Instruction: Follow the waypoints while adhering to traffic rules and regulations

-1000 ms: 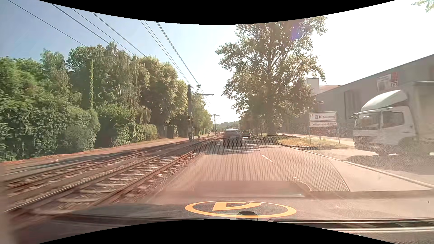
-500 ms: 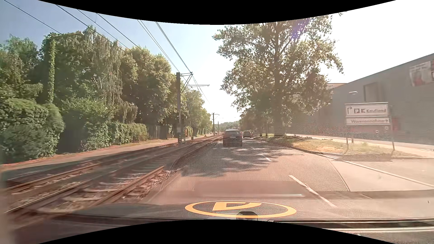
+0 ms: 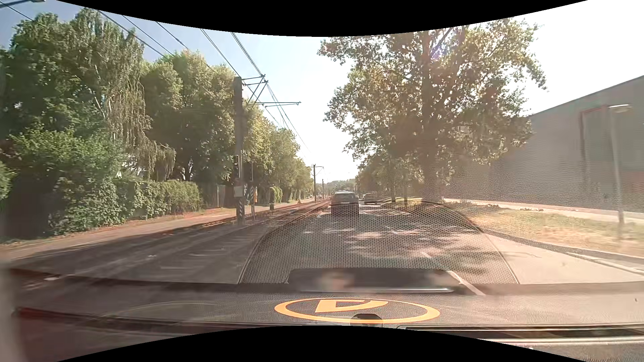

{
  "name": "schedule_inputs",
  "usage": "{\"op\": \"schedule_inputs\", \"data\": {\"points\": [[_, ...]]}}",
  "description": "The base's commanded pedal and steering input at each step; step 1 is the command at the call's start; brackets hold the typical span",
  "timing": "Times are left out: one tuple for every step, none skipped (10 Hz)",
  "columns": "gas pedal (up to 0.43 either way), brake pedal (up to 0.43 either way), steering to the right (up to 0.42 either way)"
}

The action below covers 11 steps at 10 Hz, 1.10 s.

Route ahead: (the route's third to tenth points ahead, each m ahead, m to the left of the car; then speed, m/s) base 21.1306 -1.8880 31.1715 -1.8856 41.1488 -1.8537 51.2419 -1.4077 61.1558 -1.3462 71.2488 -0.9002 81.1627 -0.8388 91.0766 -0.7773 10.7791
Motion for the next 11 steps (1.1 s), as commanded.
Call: {"op": "schedule_inputs", "data": {"points": [[0.189,0.0,-0.001],[0.228,0.0,-0.001],[0.26,0.0,-0.001],[0.287,0.0,-0.001],[0.311,0.0,-0.001],[0.331,0.0,0.0],[0.331,0.0,0.0],[0.331,0.0,-0.001],[0.331,0.0,0.0],[0.331,0.0,-0.001],[0.331,0.0,-0.001]]}}
